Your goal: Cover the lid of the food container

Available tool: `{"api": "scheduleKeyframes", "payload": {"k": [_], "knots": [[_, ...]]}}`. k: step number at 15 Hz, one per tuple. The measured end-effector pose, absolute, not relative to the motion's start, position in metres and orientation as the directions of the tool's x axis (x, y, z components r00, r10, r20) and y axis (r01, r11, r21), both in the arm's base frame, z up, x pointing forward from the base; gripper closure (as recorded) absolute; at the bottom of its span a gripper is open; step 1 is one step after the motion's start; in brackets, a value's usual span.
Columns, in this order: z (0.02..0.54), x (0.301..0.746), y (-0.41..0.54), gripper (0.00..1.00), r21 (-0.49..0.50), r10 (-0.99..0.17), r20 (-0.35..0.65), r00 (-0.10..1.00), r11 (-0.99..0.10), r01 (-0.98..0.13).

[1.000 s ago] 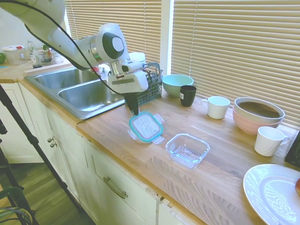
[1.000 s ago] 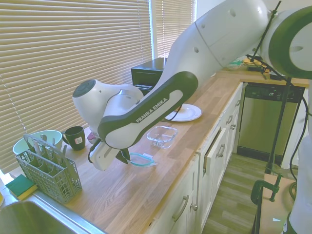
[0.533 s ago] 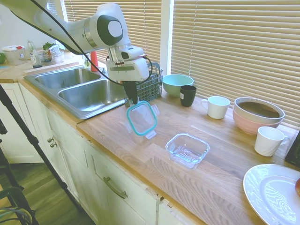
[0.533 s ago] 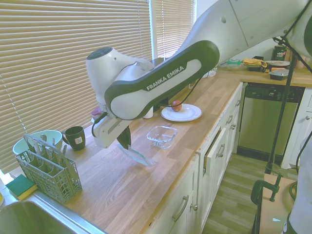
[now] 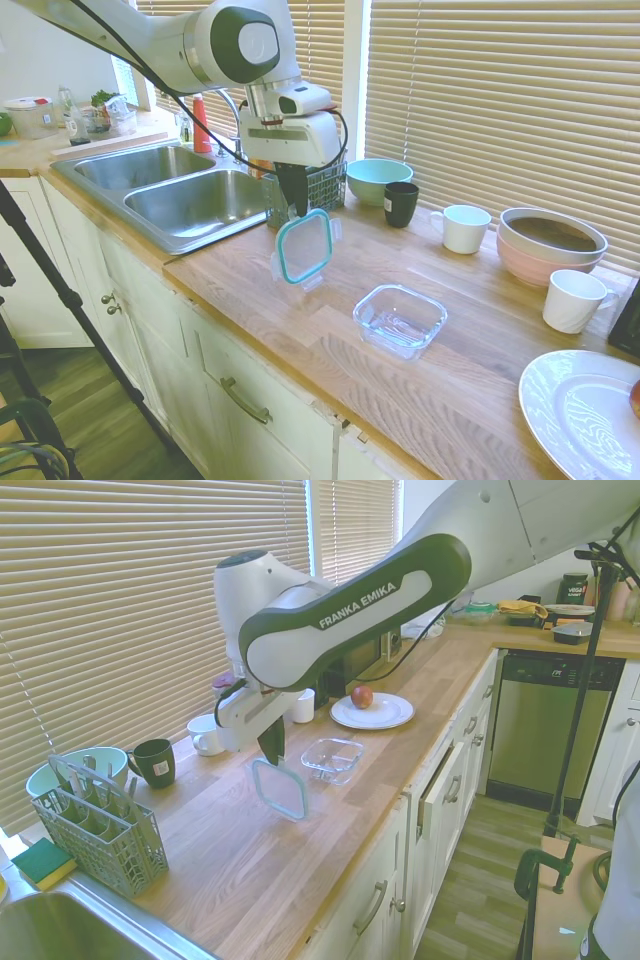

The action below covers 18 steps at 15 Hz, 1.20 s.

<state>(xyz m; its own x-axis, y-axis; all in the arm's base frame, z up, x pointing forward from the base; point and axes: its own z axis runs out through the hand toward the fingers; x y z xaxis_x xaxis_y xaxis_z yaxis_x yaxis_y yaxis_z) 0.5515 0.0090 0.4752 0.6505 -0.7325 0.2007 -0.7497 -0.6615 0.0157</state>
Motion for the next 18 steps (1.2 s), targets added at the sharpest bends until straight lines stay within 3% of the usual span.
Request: {"api": "scheduleKeyframes", "payload": {"k": [18], "knots": [[0.5, 0.526, -0.114, 1.0, -0.071, -0.76, 0.138, 0.635, -0.647, -0.759]]}}
